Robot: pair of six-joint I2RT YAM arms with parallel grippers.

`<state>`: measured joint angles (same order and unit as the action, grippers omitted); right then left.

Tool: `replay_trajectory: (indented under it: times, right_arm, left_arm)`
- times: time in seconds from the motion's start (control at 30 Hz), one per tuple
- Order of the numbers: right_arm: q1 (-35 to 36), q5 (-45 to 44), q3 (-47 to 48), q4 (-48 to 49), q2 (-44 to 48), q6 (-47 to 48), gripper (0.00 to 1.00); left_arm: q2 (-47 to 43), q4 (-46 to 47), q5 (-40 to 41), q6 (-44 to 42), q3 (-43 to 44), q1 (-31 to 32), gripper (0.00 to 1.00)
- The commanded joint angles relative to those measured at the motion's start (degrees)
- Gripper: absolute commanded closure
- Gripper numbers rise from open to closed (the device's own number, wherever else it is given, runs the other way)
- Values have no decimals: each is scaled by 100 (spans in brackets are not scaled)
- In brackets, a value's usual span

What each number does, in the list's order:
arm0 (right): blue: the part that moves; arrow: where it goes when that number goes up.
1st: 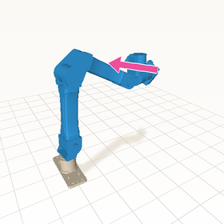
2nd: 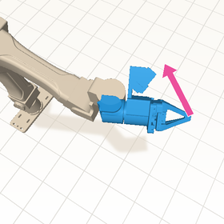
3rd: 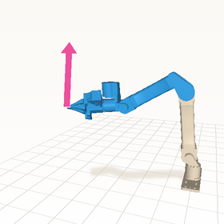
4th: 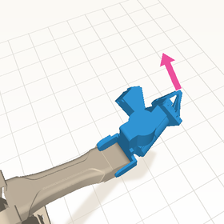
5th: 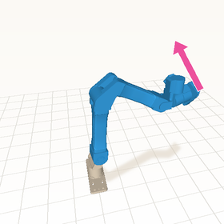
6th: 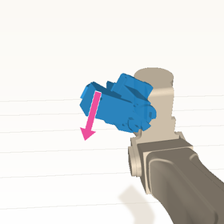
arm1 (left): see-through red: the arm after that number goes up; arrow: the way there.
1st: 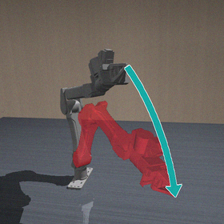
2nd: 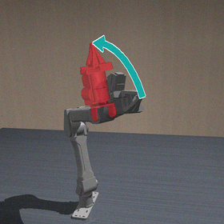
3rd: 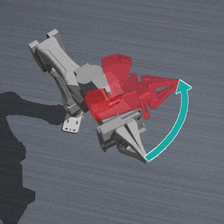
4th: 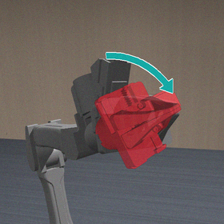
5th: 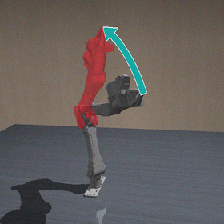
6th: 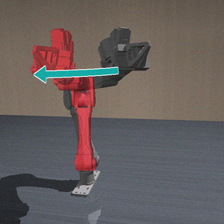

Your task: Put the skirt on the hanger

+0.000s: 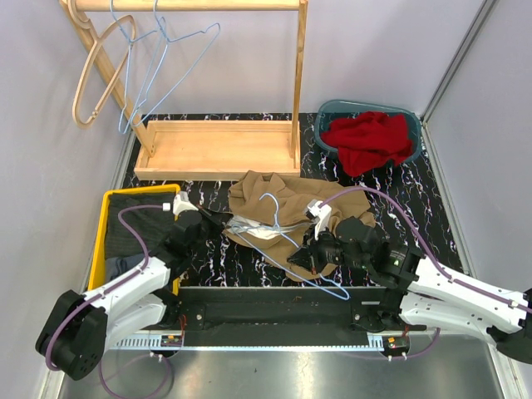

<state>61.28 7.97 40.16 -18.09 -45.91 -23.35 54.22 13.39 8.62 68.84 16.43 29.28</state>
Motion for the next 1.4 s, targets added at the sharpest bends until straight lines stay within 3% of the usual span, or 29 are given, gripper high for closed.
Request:
replay_trajectory:
  times: [0.0, 0.6, 0.9, 1.0, 1.37]
  right_arm:
    - [42, -418, 54, 384, -6, 24, 100]
    - [42, -621, -510, 1949, -454, -222, 100]
    - [42, -770, -650, 1054, -226, -143, 100]
    - [51, -1191, -668, 685, -33, -143, 100]
    - [42, -1289, -282, 570, 249, 146, 100]
  left_arm:
    - [-157, 261, 105, -20, 1, -36, 100]
    - [-552, 94, -27, 68, -87, -36, 100]
    - [-807, -301, -10, -2, 132, -54, 100]
    - [-886, -459, -10, -28, 168, -89, 100]
    - [-711, -504, -159, -301, 89, -238, 100]
